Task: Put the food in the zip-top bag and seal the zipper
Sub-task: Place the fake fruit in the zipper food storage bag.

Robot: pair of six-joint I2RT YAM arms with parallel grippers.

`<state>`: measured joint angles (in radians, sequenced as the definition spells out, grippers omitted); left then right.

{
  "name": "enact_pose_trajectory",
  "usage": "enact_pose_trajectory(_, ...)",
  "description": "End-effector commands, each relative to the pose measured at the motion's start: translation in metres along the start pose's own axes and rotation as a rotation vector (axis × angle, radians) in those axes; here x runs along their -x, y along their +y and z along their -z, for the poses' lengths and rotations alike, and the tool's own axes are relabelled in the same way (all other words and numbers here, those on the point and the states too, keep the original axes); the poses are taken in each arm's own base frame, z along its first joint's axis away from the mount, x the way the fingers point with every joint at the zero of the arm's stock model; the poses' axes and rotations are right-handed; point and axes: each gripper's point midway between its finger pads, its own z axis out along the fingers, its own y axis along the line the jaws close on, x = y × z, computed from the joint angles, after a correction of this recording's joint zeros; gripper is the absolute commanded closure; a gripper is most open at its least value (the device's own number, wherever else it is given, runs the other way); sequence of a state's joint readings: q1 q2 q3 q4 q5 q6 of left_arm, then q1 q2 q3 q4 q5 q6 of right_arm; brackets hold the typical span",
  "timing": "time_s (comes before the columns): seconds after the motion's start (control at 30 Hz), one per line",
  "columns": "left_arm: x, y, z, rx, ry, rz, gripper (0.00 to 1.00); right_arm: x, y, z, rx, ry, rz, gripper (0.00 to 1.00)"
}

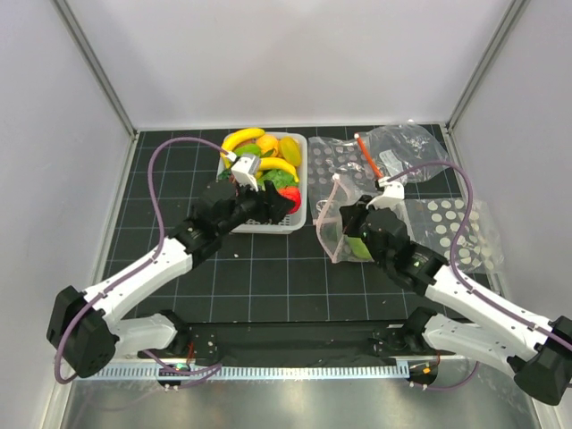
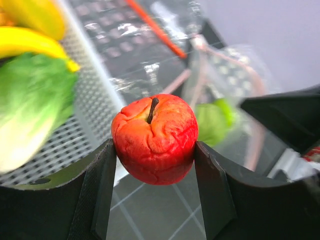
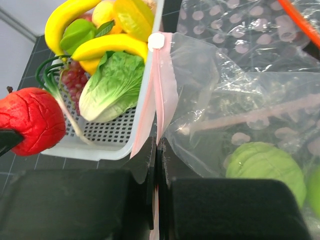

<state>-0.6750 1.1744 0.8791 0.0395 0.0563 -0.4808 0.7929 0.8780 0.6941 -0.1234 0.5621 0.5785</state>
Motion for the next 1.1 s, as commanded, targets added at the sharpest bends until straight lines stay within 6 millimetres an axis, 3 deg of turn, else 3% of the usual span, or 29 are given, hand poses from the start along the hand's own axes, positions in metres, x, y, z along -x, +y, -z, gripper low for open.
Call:
enact_pose_trajectory(0.0,0.022,-0.058,0.006,-0.301,-0.090,0.013,0.46,0.020,0.038,0.004,0.157,-0.026,-0.038,0.99)
enact_pose_trajectory(0.2,0.009,-0.099,0.005,-0.474,-0.047,-0.008,0.46,0.026,0.066,0.017,0.325,-0.034,-0.065,0.99)
enact_pose_trajectory(0.33,-0.001,-0.129,0.008,-0.558,-0.029,-0.066,0.45,0.033,0.073,0.027,0.391,-0.055,-0.075,0.99)
enact_pose_trajectory(0.43,-0.008,-0.130,0.000,-0.515,-0.016,-0.078,0.45,0.039,0.068,0.033,0.387,-0.087,-0.084,0.99)
enact_pose_trajectory(0.6,-0.027,-0.100,-0.026,-0.318,0.053,-0.098,0.45,0.053,0.046,0.037,0.302,-0.161,-0.126,0.99)
enact_pose_trajectory(0.63,-0.023,-0.100,-0.029,-0.299,0.051,-0.107,0.45,0.057,0.043,0.042,0.306,-0.181,-0.140,0.99)
enact_pose_trajectory(0.8,-0.054,-0.107,-0.046,-0.261,0.139,-0.196,0.42,0.062,0.034,0.046,0.280,-0.212,-0.150,0.99)
enact_pose_trajectory(0.83,-0.050,-0.109,-0.050,-0.238,0.129,-0.211,0.40,0.062,0.033,0.043,0.260,-0.208,-0.151,0.99)
enact_pose_trajectory(0.9,-0.062,-0.110,-0.055,-0.212,0.164,-0.243,0.28,0.059,0.019,0.037,0.174,-0.199,-0.139,0.99)
enact_pose_trajectory(0.93,-0.067,-0.105,-0.055,-0.186,0.192,-0.256,0.19,0.061,0.016,0.036,0.144,-0.203,-0.140,0.99)
enact_pose_trajectory(0.97,-0.065,-0.105,-0.057,-0.165,0.195,-0.264,0.00,0.052,0.009,0.031,0.105,-0.175,-0.127,0.99)
enact_pose_trajectory(1.07,-0.064,-0.101,-0.054,-0.136,0.206,-0.286,0.00,0.051,-0.002,0.027,0.027,-0.175,-0.128,0.99)
